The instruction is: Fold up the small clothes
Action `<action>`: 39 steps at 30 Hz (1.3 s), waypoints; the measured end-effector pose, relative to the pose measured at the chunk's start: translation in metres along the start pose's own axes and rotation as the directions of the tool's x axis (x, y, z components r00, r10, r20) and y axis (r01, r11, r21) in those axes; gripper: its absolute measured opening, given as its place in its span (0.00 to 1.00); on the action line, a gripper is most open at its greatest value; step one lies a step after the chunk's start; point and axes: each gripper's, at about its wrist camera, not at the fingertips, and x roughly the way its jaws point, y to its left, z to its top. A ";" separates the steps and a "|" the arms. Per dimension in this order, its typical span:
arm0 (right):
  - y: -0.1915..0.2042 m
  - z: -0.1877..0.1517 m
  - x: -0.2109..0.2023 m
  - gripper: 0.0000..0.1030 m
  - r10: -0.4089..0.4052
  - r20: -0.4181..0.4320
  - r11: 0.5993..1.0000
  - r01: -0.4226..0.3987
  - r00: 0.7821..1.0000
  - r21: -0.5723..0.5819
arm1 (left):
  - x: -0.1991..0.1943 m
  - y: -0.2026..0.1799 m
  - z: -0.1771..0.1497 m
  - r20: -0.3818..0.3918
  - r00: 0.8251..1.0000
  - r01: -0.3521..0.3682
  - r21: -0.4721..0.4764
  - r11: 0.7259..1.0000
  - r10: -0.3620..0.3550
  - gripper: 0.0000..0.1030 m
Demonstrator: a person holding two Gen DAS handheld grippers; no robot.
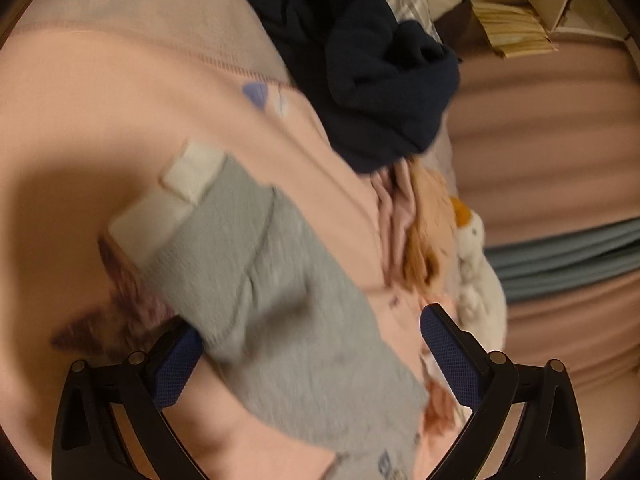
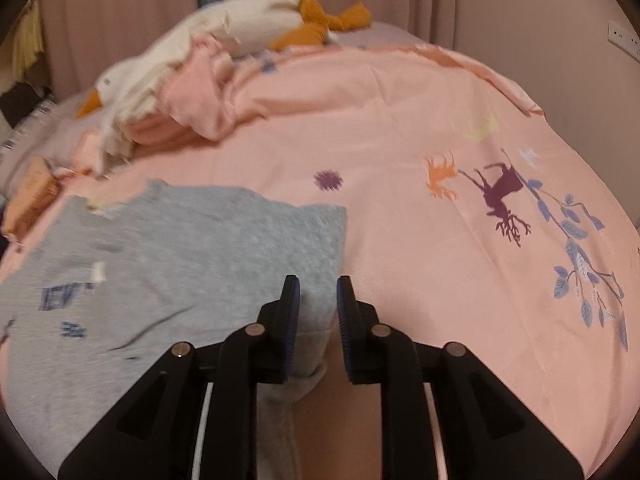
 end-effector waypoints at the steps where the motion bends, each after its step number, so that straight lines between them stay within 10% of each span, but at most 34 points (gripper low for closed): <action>1: -0.006 0.003 -0.006 0.22 0.020 0.011 1.000 -0.020 1.000 0.003 | 0.000 0.000 0.003 0.014 1.000 -0.007 -0.004 1.000 0.007 0.99; 4: -0.014 -0.003 -0.031 0.27 0.063 0.048 0.998 -0.063 0.997 0.007 | 0.001 -0.001 0.007 0.044 0.997 -0.059 0.008 0.998 0.058 0.79; 8: -0.019 -0.005 -0.044 0.28 0.100 0.061 0.995 -0.100 0.993 -0.001 | 0.006 -0.009 0.008 0.036 0.990 -0.140 0.083 0.987 0.137 0.18; 18: -0.020 -0.025 -0.049 0.30 0.156 0.047 0.988 -0.157 0.987 0.008 | -0.004 -0.102 -0.042 0.077 0.988 -0.154 0.475 0.866 0.134 0.16; 32: -0.024 -0.043 -0.036 0.38 0.303 0.053 0.945 -0.307 0.952 0.111 | 0.060 -0.195 -0.243 -0.058 0.982 -0.030 0.887 0.460 0.177 0.16; 39: -0.037 -0.047 -0.030 0.45 0.359 0.025 0.916 -0.357 0.933 0.183 | 0.093 -0.179 -0.319 -0.200 0.928 0.080 0.931 0.356 0.315 0.24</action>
